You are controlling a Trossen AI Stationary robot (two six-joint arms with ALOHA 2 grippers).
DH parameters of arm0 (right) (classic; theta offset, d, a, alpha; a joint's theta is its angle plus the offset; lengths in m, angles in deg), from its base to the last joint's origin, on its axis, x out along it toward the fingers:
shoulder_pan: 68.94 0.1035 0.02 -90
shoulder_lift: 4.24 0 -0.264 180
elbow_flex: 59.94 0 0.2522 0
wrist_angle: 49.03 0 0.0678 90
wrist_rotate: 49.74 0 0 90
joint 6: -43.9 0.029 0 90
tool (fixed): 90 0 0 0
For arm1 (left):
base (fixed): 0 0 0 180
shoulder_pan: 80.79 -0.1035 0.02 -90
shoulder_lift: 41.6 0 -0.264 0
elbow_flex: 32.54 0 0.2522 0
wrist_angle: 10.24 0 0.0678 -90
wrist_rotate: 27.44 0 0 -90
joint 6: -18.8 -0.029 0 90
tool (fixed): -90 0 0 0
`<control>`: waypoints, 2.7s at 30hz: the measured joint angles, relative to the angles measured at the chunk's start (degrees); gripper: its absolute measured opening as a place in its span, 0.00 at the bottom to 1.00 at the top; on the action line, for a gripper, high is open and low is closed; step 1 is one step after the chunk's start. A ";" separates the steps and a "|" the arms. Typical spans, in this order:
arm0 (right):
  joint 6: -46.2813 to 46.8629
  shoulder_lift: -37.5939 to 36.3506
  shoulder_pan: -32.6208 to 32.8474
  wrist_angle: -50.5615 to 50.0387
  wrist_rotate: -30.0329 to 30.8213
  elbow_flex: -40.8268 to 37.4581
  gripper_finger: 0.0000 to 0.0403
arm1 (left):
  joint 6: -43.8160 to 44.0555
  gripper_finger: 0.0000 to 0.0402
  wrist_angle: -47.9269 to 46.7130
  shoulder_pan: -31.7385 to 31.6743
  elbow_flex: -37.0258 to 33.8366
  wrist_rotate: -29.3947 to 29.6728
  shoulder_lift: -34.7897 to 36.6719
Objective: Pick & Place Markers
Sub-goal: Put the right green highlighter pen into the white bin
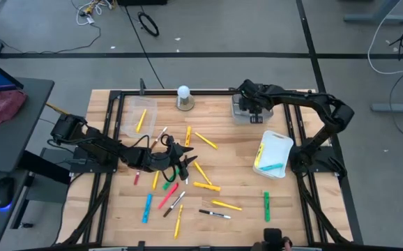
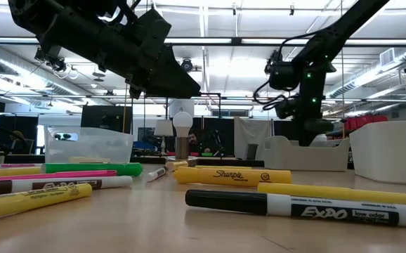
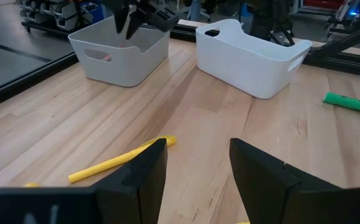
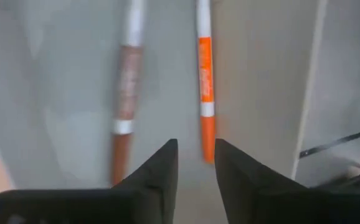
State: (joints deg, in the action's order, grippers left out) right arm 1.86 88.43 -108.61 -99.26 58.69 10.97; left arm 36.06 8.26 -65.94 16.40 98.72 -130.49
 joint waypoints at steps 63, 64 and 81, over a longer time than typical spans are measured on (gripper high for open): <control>155.30 -8.25 98.41 -16.57 -4.52 -0.07 0.28 | -0.44 0.45 -0.73 0.13 0.00 0.00 0.00; 154.33 -7.58 98.05 -16.71 -4.51 -0.07 0.32 | -0.52 0.45 -0.91 0.13 0.00 0.00 0.00; 154.41 3.98 92.55 -12.10 -13.34 -0.07 0.54 | -0.50 0.45 -2.11 0.13 0.02 0.00 0.00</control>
State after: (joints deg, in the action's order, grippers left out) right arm 156.27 92.41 -16.06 -111.36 45.34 10.90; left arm 35.56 6.15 -65.81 16.42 98.73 -130.49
